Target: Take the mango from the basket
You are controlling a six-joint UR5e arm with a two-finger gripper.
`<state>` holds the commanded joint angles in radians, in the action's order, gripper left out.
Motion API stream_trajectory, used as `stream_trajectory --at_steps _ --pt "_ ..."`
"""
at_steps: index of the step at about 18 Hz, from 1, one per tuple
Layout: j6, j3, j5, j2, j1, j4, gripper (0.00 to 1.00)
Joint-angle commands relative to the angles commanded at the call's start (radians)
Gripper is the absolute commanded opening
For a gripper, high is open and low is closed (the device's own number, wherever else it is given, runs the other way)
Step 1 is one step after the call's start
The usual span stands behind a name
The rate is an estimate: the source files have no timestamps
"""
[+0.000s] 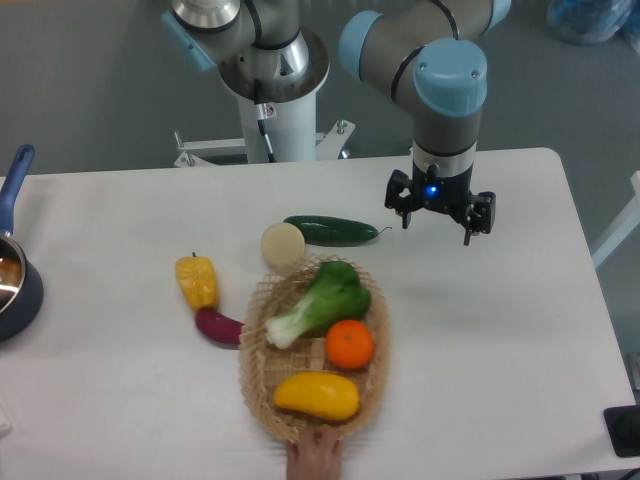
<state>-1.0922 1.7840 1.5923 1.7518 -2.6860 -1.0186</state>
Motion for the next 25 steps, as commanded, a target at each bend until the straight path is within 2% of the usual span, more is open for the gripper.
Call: stream_trajectory --at_steps 10,12,15,17,20,22,25 --pt "0.038 0.024 0.008 0.000 0.015 0.003 1.00" --pt "0.093 0.052 -0.003 0.000 0.012 0.020 1.00" --pt "0.101 0.084 -0.009 -0.008 0.020 0.031 1.00" --pt "0.117 0.089 -0.011 -0.006 0.040 0.084 1.00" --pt "0.120 0.075 -0.017 -0.006 0.100 0.091 1.00" --pt "0.167 0.065 -0.017 0.008 0.165 0.095 1.00" --pt "0.242 -0.032 -0.014 0.092 0.242 0.107 1.00"
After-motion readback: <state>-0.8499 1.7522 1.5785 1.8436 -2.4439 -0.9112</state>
